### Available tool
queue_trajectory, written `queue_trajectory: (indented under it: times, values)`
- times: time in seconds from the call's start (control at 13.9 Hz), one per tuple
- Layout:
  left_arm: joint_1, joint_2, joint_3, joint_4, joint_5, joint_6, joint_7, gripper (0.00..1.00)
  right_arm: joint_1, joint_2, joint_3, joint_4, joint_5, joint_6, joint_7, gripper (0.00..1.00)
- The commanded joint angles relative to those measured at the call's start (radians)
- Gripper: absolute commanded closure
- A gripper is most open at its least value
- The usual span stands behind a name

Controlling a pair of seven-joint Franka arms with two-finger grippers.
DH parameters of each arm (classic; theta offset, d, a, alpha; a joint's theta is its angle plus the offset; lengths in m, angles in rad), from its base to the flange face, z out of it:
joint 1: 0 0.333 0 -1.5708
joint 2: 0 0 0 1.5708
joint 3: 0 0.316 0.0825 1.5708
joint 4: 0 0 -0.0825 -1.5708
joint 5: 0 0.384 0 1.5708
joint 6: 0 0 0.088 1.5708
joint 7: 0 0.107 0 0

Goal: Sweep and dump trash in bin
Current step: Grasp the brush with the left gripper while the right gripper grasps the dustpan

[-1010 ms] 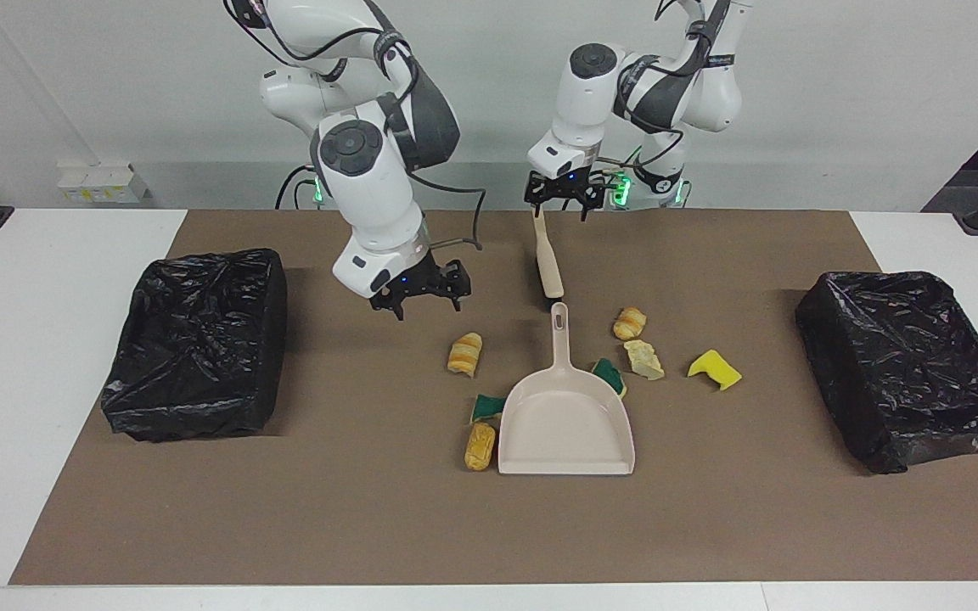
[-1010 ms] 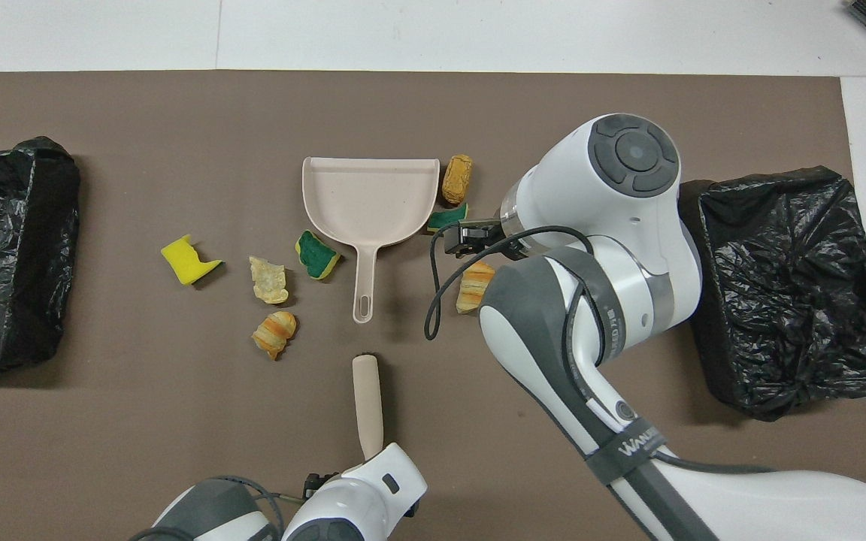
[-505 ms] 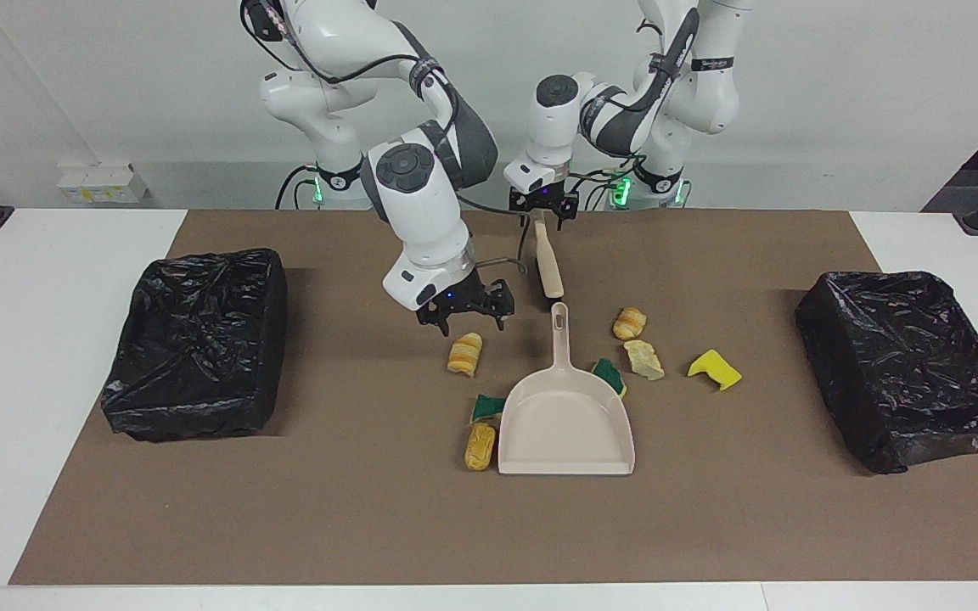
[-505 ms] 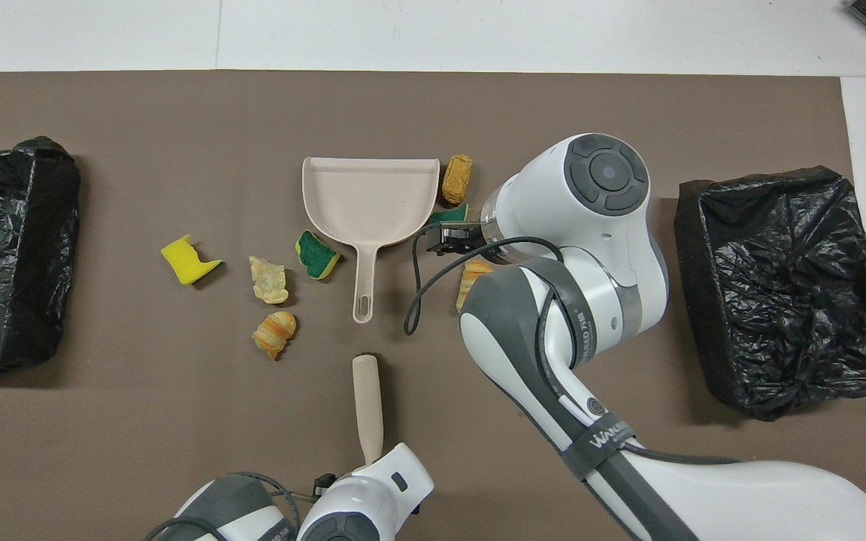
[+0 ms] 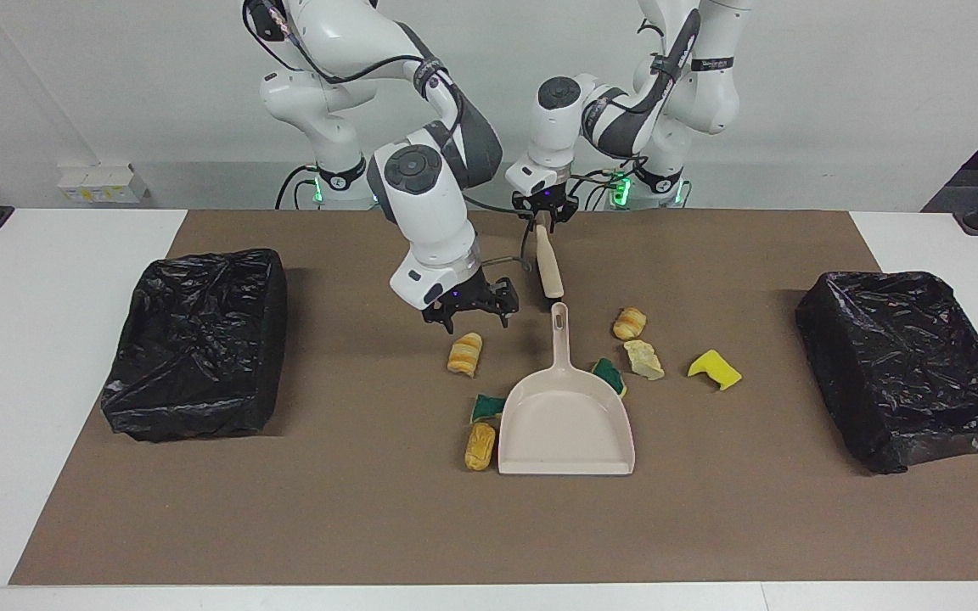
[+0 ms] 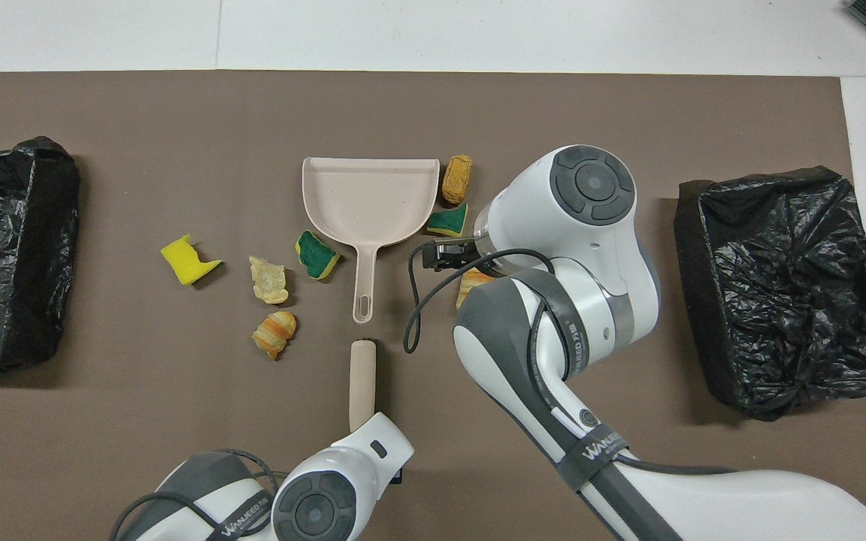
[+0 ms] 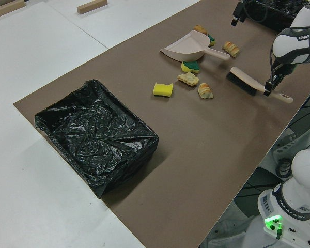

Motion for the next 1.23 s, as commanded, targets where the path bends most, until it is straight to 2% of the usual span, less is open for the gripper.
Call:
queue_trajectory:
  times: [0.0,0.22,0.51,0.65,0.72,0.87,1.01,1.15]
  values:
    - [0.084,-0.016,-0.002,0.067,0.025,-0.138,-0.004,1.00,-0.015,-0.039,0.001,-0.049,0.017,-0.010,-0.036,0.00]
    - [0.214,-0.048,-0.002,0.108,0.097,-0.235,-0.001,1.00,-0.007,-0.036,0.001,-0.057,0.017,0.004,-0.049,0.00]
    - [0.437,-0.042,-0.002,0.182,0.099,-0.235,0.171,1.00,0.050,-0.007,0.001,-0.051,0.005,0.076,-0.006,0.00]
    - [0.538,-0.008,-0.003,0.214,0.108,-0.220,0.272,1.00,0.126,0.042,-0.003,-0.023,-0.050,0.108,0.091,0.02]
    - [0.584,0.012,-0.003,0.240,0.119,-0.215,0.335,1.00,0.151,0.071,0.000,0.009,-0.120,0.112,0.149,0.08]
    - [0.675,0.065,-0.002,0.297,0.119,-0.162,0.460,1.00,0.186,0.135,0.000,0.075,-0.215,0.112,0.249,0.08]
    - [0.750,0.124,-0.002,0.359,0.120,-0.149,0.551,1.00,0.240,0.221,-0.008,0.193,-0.275,0.093,0.278,0.12]
    - [0.795,0.173,0.000,0.416,0.120,-0.146,0.626,1.00,0.258,0.269,-0.008,0.256,-0.343,0.072,0.300,0.13]
